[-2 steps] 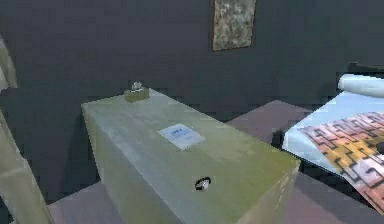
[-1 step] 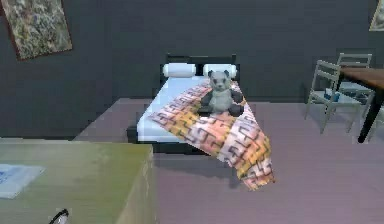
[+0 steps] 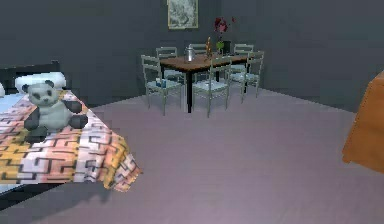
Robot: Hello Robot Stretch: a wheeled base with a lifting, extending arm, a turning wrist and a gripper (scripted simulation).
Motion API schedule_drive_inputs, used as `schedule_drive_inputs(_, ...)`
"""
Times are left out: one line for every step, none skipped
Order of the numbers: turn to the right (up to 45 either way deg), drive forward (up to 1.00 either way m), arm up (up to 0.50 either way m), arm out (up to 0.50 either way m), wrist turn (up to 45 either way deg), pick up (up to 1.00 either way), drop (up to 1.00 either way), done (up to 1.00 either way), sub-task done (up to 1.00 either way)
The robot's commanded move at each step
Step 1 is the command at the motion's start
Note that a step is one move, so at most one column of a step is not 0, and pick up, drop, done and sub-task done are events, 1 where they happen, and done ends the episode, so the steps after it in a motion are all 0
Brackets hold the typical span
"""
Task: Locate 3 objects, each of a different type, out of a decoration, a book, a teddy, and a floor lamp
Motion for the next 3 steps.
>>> schedule_drive_inputs(21.0, 0.00, 0.00, 0.00, 0.0, 0.00, 0.00, 0.00, 0.00)
schedule_drive_inputs(0.0, 0.25, 0.00, 0.00, 0.0, 0.00, 0.00, 0.00, 0.00)
schedule_drive_inputs(-45.0, 0.00, 0.00, 0.00, 0.0, 0.00, 0.00, 0.00, 0.00)
